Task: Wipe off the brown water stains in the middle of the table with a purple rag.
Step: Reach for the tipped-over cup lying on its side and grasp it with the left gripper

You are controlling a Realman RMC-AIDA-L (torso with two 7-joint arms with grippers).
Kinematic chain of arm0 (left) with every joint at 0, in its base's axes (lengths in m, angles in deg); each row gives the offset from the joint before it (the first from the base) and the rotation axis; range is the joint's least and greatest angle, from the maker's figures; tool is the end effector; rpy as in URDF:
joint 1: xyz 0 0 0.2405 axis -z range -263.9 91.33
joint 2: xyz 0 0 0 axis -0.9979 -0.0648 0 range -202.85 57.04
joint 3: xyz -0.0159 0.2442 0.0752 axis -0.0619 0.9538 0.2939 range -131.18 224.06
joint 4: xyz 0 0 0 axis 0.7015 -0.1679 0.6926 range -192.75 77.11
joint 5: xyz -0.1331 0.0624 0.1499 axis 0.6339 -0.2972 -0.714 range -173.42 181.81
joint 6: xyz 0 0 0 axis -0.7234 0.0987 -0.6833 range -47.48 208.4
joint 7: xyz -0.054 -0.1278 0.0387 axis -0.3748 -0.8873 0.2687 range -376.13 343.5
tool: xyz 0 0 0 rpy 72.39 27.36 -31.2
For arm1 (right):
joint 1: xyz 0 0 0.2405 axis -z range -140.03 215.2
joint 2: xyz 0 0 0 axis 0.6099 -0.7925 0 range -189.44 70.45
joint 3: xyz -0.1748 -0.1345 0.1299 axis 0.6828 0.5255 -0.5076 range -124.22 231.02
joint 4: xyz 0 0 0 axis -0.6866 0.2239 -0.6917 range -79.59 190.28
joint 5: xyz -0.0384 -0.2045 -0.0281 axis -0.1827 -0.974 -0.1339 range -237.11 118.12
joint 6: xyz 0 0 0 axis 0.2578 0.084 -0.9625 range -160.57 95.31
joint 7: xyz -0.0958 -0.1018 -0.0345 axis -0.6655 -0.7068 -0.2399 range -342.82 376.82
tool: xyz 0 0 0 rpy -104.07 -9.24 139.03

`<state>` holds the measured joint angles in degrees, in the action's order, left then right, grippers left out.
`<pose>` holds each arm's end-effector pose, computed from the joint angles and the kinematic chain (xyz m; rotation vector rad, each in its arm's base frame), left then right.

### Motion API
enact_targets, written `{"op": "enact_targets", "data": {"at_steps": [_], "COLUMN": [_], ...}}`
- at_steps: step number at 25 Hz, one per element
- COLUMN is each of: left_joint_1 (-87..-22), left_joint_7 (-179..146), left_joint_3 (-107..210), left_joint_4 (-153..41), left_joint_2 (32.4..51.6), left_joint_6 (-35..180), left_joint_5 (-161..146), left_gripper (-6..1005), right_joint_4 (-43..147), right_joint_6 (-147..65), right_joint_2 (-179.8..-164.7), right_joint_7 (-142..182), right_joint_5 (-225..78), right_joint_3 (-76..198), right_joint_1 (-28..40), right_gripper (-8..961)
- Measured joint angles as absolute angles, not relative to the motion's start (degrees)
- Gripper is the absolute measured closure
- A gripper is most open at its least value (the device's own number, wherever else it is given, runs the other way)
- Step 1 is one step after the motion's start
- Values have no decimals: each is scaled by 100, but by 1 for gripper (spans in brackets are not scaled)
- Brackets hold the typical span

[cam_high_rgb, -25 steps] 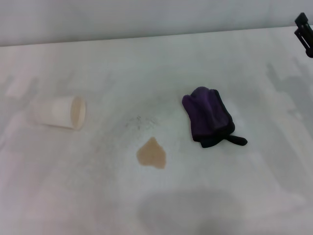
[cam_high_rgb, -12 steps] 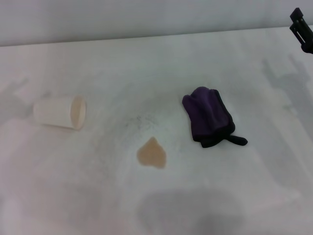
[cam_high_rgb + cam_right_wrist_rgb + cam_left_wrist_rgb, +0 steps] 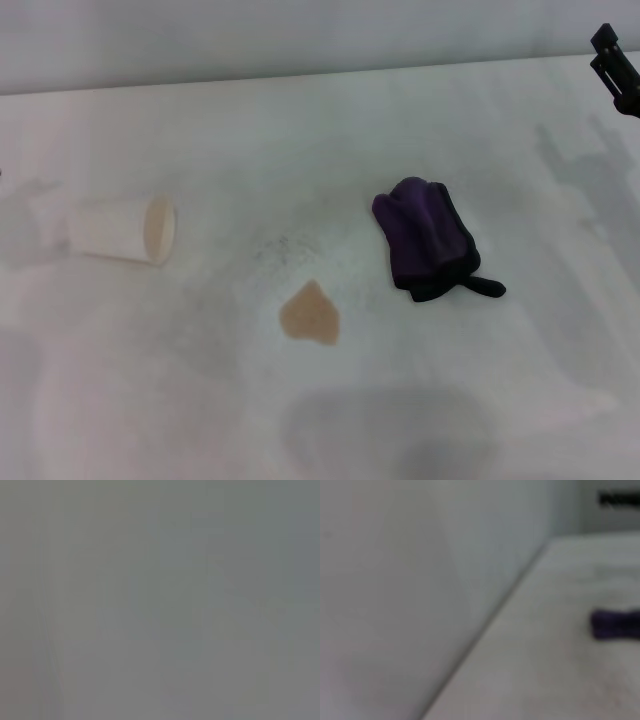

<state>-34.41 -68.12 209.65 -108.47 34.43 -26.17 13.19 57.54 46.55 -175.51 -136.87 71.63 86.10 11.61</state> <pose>-0.2787 0.3680 0.1471 -2.6434 -0.0811 -0.1783 0.3471 0.3192 0.0345 -1.4987 0.5979 0.9103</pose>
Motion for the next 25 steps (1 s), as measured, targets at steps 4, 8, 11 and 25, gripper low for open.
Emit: {"op": "enact_targets", "data": {"at_steps": [4,8,11,25], "left_joint_1": [-3050,-2717,-2554,-2538], "left_joint_7": [-6280,-5731,-5238,-4665], "left_joint_3": [20966,20968,20969,20974], "left_joint_4": [-11360,-12132,-12555,-11771], "left_joint_2": [3660,4139,4457,4592], "left_joint_6": [-2639,-2641,-2616,-1743], "left_joint_5": [613,303,199,-262], "left_gripper": [111,111,111,111], "right_joint_4": [5755,5755,5755,5805], "right_joint_6": [4702,4751,4753,4742], "right_joint_2": [-17551,-17546,-17543,-17552], "right_joint_7": [-13480,-13056,-12906,-12884], "right_joint_5": [7152,7167,7176,7191], "right_joint_3": [8610,8609,8609,8609], "right_joint_1": [1168,1192,1195,1163], "right_gripper": [96,96,96,96]}}
